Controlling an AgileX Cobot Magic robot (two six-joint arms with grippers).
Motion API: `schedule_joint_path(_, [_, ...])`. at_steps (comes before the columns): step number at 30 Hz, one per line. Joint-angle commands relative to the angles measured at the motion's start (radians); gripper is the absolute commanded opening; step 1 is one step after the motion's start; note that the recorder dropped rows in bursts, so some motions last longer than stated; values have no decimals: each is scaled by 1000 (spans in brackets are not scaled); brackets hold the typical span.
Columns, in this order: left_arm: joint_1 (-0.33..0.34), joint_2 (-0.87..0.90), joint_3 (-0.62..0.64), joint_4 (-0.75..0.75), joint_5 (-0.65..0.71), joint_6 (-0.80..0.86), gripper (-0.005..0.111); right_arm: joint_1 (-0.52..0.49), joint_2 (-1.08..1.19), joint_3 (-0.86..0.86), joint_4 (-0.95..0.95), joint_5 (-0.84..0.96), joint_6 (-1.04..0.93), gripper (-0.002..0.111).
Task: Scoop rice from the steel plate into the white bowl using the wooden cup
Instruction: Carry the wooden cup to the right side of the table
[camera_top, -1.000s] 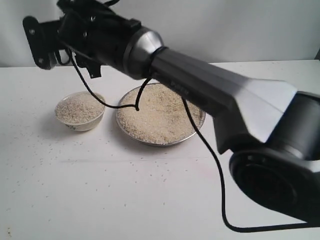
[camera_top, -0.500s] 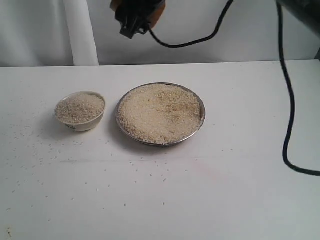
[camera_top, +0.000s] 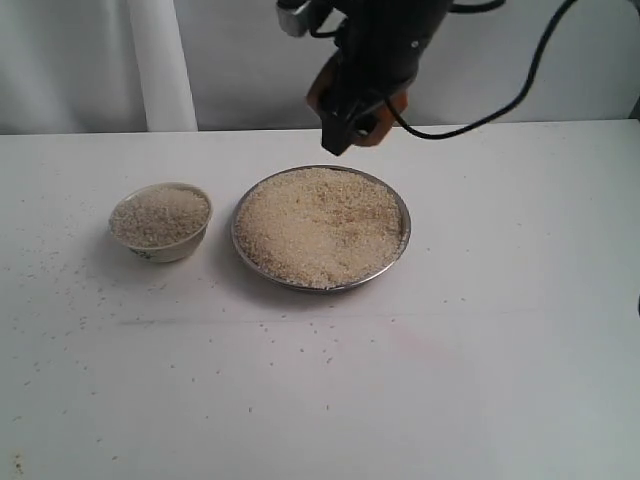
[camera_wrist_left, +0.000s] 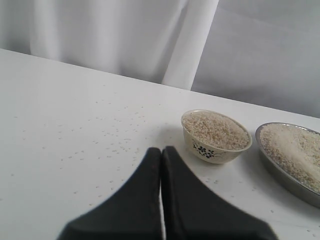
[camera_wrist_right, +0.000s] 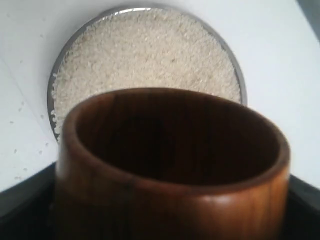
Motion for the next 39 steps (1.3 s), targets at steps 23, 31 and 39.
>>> schedule_joint_path(23, [-5, -3, -2, -2, -8, -3, 0, -449, -211, 1125, 1562, -597, -1512, 0])
schedule_joint_path(31, [-5, -3, -2, -2, -8, -3, 0, -480, -211, 1164, 1526, -583, -1512, 0])
schedule_joint_path(39, [-5, -3, -2, -2, -8, -3, 0, -480, -211, 1164, 1617, -555, -1512, 0])
